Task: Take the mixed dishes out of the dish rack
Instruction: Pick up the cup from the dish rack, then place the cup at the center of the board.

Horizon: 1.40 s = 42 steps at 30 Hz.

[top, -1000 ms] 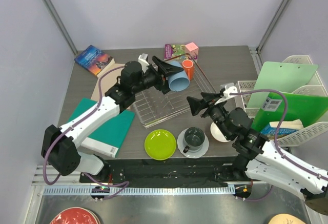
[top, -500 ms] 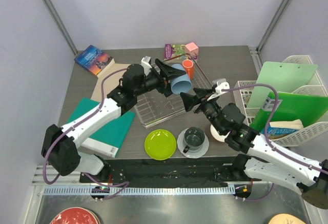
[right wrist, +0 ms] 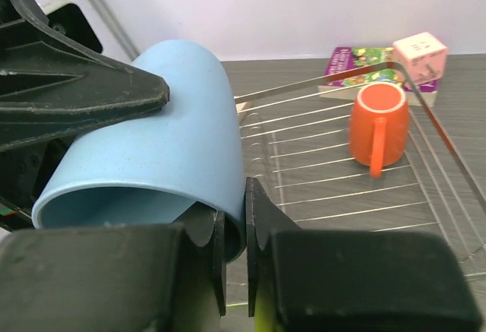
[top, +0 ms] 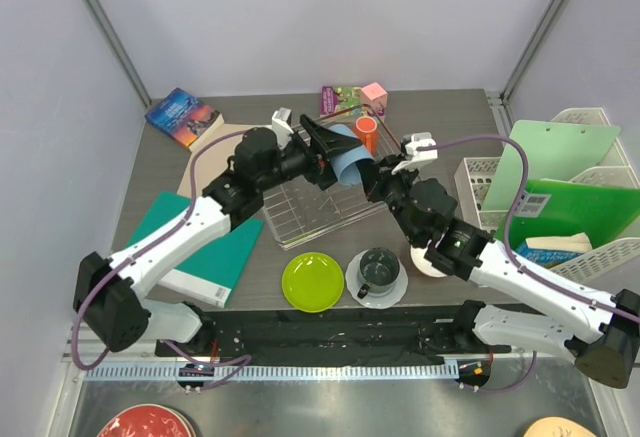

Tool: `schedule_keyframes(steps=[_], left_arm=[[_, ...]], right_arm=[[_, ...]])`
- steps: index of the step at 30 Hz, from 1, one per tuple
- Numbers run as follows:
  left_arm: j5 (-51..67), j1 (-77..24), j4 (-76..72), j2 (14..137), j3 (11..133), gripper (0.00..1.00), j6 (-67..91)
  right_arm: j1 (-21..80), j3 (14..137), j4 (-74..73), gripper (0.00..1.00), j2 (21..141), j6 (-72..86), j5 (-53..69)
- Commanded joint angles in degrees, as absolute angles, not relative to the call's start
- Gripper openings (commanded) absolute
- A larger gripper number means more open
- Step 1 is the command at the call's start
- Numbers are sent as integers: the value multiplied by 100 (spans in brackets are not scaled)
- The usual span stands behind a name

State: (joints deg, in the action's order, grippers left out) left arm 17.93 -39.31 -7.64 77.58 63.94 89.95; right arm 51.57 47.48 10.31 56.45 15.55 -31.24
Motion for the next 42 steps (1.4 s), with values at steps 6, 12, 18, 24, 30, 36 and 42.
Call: schedule_keyframes(steps=[6, 12, 18, 24, 30, 36, 42], left_arm=[[-1235, -3524, 1981, 6593, 6952, 62, 6119], [-4085, -3516, 2935, 5916, 6742, 60, 5678], [-4947, -3516, 3295, 5362, 6302, 61, 5845], [-4826, -3516, 3481, 5098, 5951, 60, 5854], [-4579, -3516, 3437, 4896, 5494, 59, 5880], [-4421, -3516, 3515, 4764, 5160, 59, 5889], [-4219, -3516, 3568, 4711, 4817, 59, 5994]], right_arm=[[5185, 6009, -1658, 1, 5001, 2250, -3157], [5177, 7283, -3892, 1, 5843, 2742, -2428], [5177, 8206, -4851, 1, 6310, 2909, -1830], [5186, 9445, -6106, 1, 7144, 2752, -1223], [5212, 9668, -6917, 1, 7822, 2242, -370], [5388, 9177, -6847, 1, 7954, 2162, -176], [5510, 8192, -6119, 1, 8033, 2223, 45]])
